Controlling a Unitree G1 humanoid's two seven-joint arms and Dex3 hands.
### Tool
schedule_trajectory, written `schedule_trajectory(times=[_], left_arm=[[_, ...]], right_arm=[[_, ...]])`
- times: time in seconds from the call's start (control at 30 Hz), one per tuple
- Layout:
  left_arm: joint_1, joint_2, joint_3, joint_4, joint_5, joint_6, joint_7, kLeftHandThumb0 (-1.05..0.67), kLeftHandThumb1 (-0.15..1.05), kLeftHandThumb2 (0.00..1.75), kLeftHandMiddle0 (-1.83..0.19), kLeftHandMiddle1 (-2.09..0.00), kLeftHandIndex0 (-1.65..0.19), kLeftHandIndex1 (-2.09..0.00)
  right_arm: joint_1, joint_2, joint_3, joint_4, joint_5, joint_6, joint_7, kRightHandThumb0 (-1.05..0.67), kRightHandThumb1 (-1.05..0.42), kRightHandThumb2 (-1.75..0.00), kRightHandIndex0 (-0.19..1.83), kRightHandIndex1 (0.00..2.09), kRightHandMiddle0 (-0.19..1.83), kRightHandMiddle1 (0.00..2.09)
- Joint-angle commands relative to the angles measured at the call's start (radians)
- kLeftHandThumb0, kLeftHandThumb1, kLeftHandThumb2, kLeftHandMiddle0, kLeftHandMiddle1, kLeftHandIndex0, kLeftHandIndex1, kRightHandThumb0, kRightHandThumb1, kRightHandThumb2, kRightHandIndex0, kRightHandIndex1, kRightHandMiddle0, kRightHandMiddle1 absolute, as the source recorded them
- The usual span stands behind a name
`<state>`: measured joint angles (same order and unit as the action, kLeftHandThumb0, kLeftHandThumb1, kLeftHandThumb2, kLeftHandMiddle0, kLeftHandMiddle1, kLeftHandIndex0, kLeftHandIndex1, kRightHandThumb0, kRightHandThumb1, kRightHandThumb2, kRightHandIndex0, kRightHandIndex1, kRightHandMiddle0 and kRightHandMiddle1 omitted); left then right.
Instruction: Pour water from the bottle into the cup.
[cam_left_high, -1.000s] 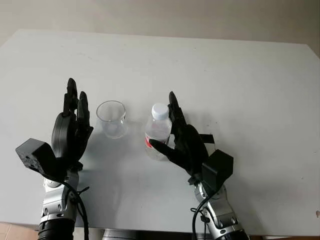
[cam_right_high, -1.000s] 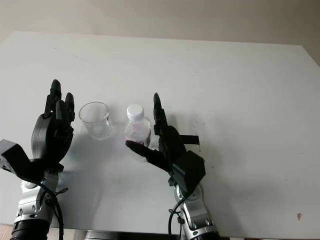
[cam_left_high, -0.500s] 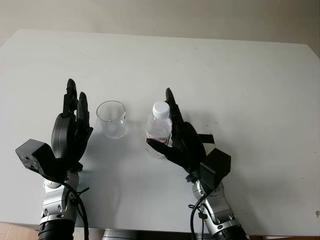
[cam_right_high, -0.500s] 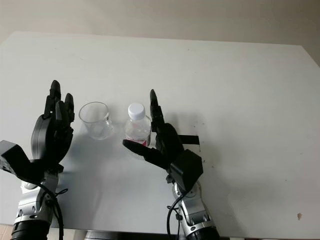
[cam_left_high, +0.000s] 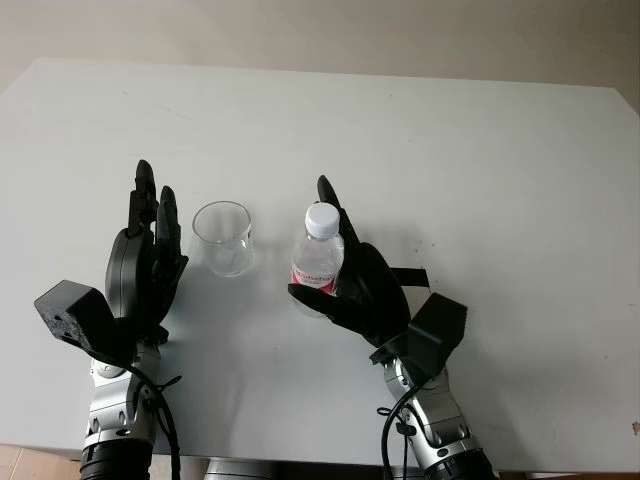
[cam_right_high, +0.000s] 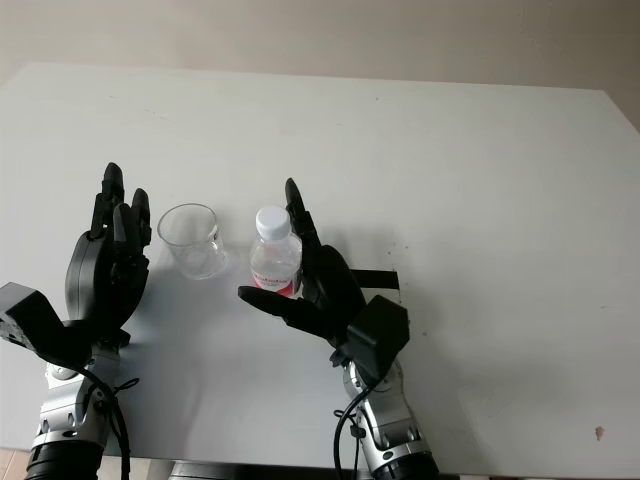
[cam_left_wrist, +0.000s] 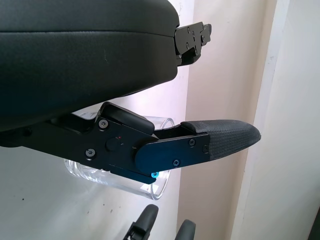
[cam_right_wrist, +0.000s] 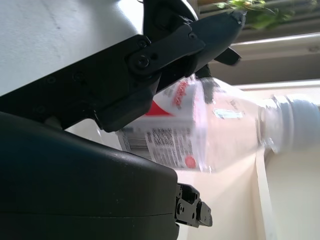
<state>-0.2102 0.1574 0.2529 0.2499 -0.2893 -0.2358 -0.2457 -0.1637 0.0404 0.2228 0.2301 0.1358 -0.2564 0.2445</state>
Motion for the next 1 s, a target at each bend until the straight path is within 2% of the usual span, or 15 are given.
schedule_trajectory(times=[0.0, 0.07, 0.1, 0.13, 0.2, 0.23, 0.3, 0.33, 0.4, 0.47, 0.53, 0.77, 0.9, 0.93, 0.97], left_arm=[[0.017, 0.000, 0.001, -0.015, 0.003, -0.008, 0.000, -0.75, 1.05, 0.58, 0.17, -0.05, 0.19, -0.01], [0.021, 0.002, 0.000, -0.024, 0.005, -0.006, 0.001, -0.75, 1.05, 0.59, 0.17, -0.05, 0.19, -0.02], [0.023, 0.003, 0.000, -0.028, 0.008, -0.006, 0.003, -0.75, 1.05, 0.59, 0.17, -0.05, 0.19, -0.02], [0.025, 0.004, 0.000, -0.032, 0.008, -0.004, 0.005, -0.75, 1.05, 0.59, 0.17, -0.05, 0.19, -0.02], [0.027, 0.003, 0.001, -0.044, 0.006, 0.006, 0.010, -0.75, 1.05, 0.58, 0.17, -0.06, 0.18, -0.03], [0.029, 0.004, 0.001, -0.050, 0.006, 0.011, 0.013, -0.75, 1.05, 0.58, 0.17, -0.06, 0.18, -0.03], [0.029, 0.004, 0.001, -0.056, 0.005, 0.015, 0.015, -0.75, 1.05, 0.57, 0.17, -0.06, 0.18, -0.04], [0.028, 0.003, 0.001, -0.057, 0.004, 0.014, 0.016, -0.75, 1.05, 0.57, 0.16, -0.06, 0.18, -0.04], [0.027, 0.001, 0.002, -0.059, 0.001, 0.014, 0.018, -0.75, 1.05, 0.56, 0.16, -0.06, 0.18, -0.04], [0.027, -0.002, 0.005, -0.063, -0.005, 0.015, 0.019, -0.75, 1.05, 0.56, 0.16, -0.06, 0.18, -0.04], [0.029, -0.003, 0.007, -0.070, -0.008, 0.020, 0.023, -0.75, 1.05, 0.55, 0.15, -0.06, 0.18, -0.04], [0.029, 0.000, 0.011, -0.073, -0.012, 0.020, 0.027, -0.77, 1.05, 0.53, 0.15, -0.06, 0.18, -0.05], [0.031, -0.003, 0.010, -0.070, -0.011, 0.016, 0.028, -0.76, 1.05, 0.52, 0.14, -0.06, 0.18, -0.05], [0.032, -0.004, 0.009, -0.071, -0.011, 0.019, 0.030, -0.76, 1.05, 0.52, 0.14, -0.06, 0.18, -0.05], [0.033, -0.005, 0.009, -0.072, -0.013, 0.021, 0.029, -0.76, 1.05, 0.52, 0.14, -0.06, 0.18, -0.05]], right_arm=[[0.016, 0.082, -0.009, -0.041, 0.020, 0.035, -0.038, -0.76, -0.88, -0.05, -0.18, 0.00, -0.18, 0.01], [0.022, 0.087, -0.008, -0.064, 0.014, 0.065, -0.090, -0.67, -0.88, -0.05, -0.07, 0.10, -0.07, 0.08], [0.021, 0.084, -0.006, -0.070, 0.014, 0.071, -0.105, -0.61, -0.90, -0.05, -0.14, 0.84, -0.12, 0.46], [0.019, 0.078, -0.003, -0.072, 0.003, 0.071, -0.121, -0.57, -0.91, -0.05, -0.17, 1.28, -0.15, 0.83], [0.013, 0.059, 0.005, -0.075, -0.025, 0.074, -0.142, -0.53, -0.92, -0.05, -0.19, 1.90, -0.18, 1.53], [0.011, 0.051, 0.007, -0.078, -0.034, 0.080, -0.145, -0.53, -0.92, -0.05, -0.19, 1.99, -0.19, 1.72], [0.009, 0.040, 0.010, -0.079, -0.050, 0.081, -0.147, -0.53, -0.92, -0.05, -0.18, 2.07, -0.19, 2.00], [0.008, 0.037, 0.010, -0.077, -0.060, 0.078, -0.149, -0.53, -0.92, -0.05, -0.17, 2.08, -0.19, 2.05], [0.007, 0.027, 0.015, -0.075, -0.085, 0.081, -0.152, -0.55, -0.92, -0.05, -0.01, 2.09, -0.16, 2.08], [0.005, 0.014, 0.022, -0.075, -0.109, 0.083, -0.144, -0.54, -0.91, -0.05, 0.20, 2.09, 0.06, 2.09], [0.003, 0.002, 0.029, -0.079, -0.120, 0.096, -0.121, -0.56, -0.89, -0.05, 0.17, 2.09, 0.16, 2.09], [-0.007, -0.022, 0.028, -0.082, -0.065, 0.134, 0.041, -0.51, -0.85, -0.05, 0.07, 2.09, -0.16, 2.09], [-0.014, -0.024, 0.020, -0.071, -0.044, 0.145, 0.091, -0.50, -0.82, -0.05, 0.05, 2.09, -0.17, 2.09], [-0.017, -0.029, 0.024, -0.066, -0.058, 0.132, 0.094, -0.50, -0.82, -0.05, 0.07, 2.09, -0.15, 2.09], [-0.020, -0.036, 0.028, -0.061, -0.075, 0.116, 0.094, -0.49, -0.83, -0.05, 0.16, 2.09, -0.04, 2.09]])
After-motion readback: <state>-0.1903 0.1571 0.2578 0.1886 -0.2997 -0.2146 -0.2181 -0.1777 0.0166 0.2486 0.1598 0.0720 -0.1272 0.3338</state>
